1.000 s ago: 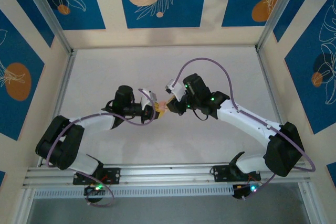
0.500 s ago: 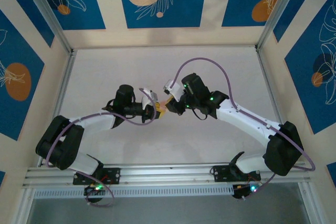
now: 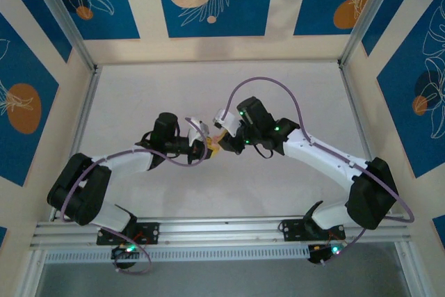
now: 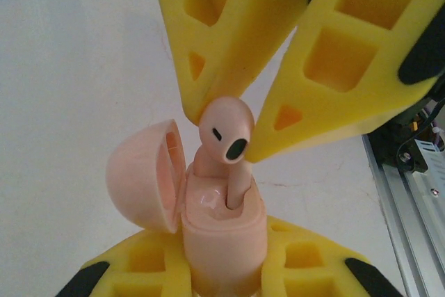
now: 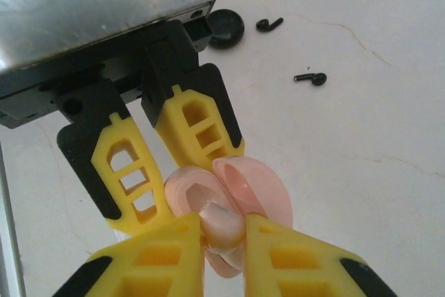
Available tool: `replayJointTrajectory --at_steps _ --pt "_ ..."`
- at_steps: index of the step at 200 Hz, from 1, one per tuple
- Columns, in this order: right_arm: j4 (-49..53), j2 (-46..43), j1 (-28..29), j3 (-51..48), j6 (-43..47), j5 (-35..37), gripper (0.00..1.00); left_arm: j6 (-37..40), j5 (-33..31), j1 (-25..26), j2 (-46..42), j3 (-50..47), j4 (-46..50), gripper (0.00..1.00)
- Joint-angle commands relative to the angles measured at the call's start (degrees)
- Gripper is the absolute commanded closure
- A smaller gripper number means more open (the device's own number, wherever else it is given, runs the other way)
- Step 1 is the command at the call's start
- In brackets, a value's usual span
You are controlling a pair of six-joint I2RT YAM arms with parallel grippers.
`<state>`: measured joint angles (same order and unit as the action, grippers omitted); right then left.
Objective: Insert wireless bluetooth earbuds into charging case
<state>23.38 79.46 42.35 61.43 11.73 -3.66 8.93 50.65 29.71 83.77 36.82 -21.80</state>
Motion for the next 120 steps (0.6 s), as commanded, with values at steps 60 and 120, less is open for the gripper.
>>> replayJointTrajectory --at_steps 60,120 --pt "1.11 -0.52 0.02 2.64 0.66 -5.91 0.68 3.44 2.49 1.25 -1.85 2.5 1.22 0.84" --pt "0.62 -5.37 -4.03 3.41 -3.89 -12.74 0.56 3.69 2.44 1.48 -2.01 2.52 1.15 0.84"
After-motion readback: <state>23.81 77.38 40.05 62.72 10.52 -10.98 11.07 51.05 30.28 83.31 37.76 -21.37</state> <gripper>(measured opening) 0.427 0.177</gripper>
